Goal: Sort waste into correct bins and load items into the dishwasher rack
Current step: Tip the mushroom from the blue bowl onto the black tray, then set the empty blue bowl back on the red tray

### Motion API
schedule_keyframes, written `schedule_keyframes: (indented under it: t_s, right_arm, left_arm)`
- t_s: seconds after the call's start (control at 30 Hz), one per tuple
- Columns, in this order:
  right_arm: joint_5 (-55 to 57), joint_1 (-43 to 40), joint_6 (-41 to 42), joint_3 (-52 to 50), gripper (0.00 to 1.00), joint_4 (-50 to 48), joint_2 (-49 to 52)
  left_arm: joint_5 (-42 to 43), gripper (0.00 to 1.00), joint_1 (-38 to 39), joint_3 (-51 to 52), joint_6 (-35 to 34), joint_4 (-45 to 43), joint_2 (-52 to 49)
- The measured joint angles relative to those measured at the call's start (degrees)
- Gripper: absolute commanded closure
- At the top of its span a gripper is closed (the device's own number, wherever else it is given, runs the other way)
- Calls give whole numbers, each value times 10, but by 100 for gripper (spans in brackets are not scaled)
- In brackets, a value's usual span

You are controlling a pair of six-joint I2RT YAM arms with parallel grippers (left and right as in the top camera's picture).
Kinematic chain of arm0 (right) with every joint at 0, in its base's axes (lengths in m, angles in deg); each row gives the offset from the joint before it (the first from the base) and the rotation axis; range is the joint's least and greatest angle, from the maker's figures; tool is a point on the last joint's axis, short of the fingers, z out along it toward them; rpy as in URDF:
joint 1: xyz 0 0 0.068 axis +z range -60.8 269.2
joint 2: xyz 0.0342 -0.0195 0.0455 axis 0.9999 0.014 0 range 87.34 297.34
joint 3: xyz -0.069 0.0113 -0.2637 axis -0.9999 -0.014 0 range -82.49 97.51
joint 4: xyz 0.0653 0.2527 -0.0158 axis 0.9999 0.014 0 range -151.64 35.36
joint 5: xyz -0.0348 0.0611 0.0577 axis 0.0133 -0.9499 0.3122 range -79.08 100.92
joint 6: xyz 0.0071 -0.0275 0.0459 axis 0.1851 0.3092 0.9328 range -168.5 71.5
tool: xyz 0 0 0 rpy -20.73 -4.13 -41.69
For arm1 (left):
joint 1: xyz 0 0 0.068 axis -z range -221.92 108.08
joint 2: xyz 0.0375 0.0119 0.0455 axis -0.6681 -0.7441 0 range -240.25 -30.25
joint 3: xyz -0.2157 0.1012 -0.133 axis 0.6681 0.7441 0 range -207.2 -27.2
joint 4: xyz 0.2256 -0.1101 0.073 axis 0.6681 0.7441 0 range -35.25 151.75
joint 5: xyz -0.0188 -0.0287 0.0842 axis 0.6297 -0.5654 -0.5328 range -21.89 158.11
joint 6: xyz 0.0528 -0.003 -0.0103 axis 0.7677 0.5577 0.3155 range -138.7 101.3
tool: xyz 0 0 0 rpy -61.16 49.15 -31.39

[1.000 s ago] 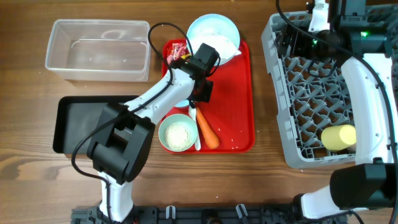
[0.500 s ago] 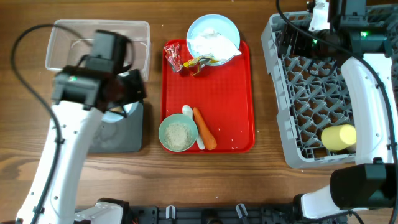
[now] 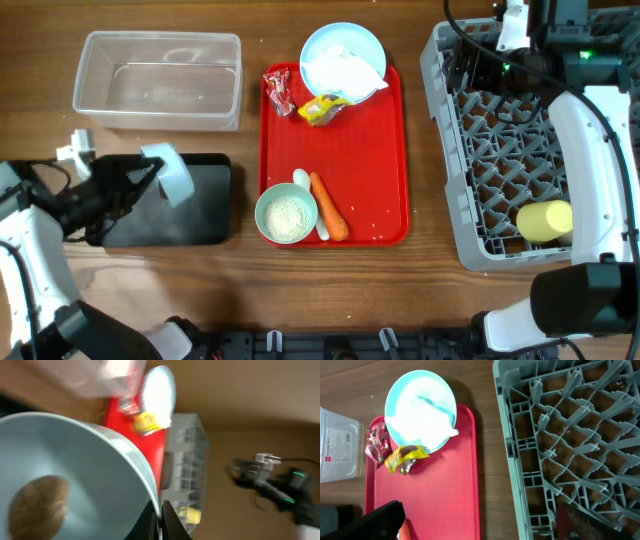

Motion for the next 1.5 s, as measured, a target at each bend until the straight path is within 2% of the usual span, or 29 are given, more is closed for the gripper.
schedule_keyframes:
  t_s: [0.1,0.17,0.37,0.47,0.5,0.6,0.7,0.73,0.77,0.83,0.87,0.93,1.07,1.17,1.2,1.23,1.3,1.33,1.37,1.5]
  right_arm:
    - [0,0,0,0,0,0,0]
    - [0,0,0,0,0,0,0]
    - [0,0,0,0,0,0,0]
    - [0,0,0,-1,0,1,0]
    - [0,0,0,-1,0,2,0]
    - [0,0,0,-1,0,9,0]
    - [0,0,0,-1,0,13,0]
    - [0,0,0,-1,0,14,0]
    - [0,0,0,-1,0,14,0]
    - [0,0,0,-1,0,15,0]
    - [0,0,0,-1,0,15,0]
    - [0,0,0,-1,0,16,0]
    - [0,0,0,-1,0,17,0]
    - [0,0,0,-1,0,17,0]
    - [0,0,0,-1,0,17,0]
    - [0,0,0,-1,0,17,0]
    - [0,0,0,-1,0,17,0]
    - [0,0,0,-1,0,17,0]
    - [0,0,0,-1,0,17,0]
    - [0,0,0,-1,0,21,0]
  left_arm:
    - [121,96,-28,3,29,-17,0]
    - [162,96,-29,3,36,-21,0]
    - [172,96,-27,3,41,-32,0]
    - [132,96,23,5,28,-89,0]
    - [111,96,49,1,13,-118,0]
    - [-16,96,196,-38,-68,-202,0]
    - [-197,96,384,-101,-130,-264,0]
    - [-280,96,471,-116,-141,-281,0]
    - [-323,96,508,-118,-144,-286,0]
    - [-489,96,614,-120,-149,-314,-15]
    - [-539,96,657,-120,-150,-322,-30]
    - [-648,96,726,-122,-148,-382,-101]
    - [-706,96,776,-121,-144,-414,-189]
    - [-718,95,828,-122,-144,-421,-197]
    - [-718,91,840,-122,-144,-419,-197]
    - [-720,69,859,-122,-144,-417,-197]
    - [-720,38,878,-122,-141,-417,-197]
    - [-720,28,883,-122,-141,-417,-197]
    - [-720,25,883,-122,-141,-415,-197]
    - [-720,25,882,-122,-145,-410,-192]
